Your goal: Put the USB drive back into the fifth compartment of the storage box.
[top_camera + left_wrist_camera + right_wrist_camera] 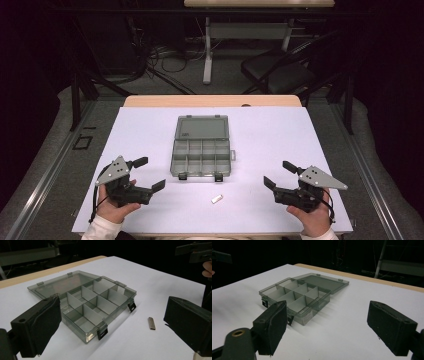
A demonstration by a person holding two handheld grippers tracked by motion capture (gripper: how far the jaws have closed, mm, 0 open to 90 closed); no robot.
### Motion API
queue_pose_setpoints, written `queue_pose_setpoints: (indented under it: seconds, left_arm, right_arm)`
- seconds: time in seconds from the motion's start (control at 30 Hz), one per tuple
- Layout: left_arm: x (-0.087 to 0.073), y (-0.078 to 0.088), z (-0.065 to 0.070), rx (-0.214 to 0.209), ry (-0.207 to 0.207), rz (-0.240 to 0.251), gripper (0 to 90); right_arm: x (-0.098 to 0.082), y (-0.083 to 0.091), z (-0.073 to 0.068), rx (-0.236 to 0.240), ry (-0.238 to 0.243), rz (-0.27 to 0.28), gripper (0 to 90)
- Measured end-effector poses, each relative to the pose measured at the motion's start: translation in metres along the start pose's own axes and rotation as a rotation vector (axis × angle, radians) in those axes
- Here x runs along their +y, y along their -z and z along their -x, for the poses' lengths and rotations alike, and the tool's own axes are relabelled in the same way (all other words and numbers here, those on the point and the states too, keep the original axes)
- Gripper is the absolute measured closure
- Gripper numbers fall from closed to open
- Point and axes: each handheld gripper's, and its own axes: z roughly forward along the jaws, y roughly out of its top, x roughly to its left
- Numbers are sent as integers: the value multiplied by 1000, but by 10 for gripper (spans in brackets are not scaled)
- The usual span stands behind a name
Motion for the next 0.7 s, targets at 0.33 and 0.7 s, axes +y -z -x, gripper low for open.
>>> queue_pose_setpoints:
  seconds: [0.33, 0.7]
  left_arm:
    - [3, -5, 7, -27, -5, -33, 23]
    - [8, -3, 14, -40, 23, -42, 22]
  right_arm:
    - [-7, -2, -1, -2, 18, -19, 166]
    - [-9, -2, -4, 7, 45, -28, 166]
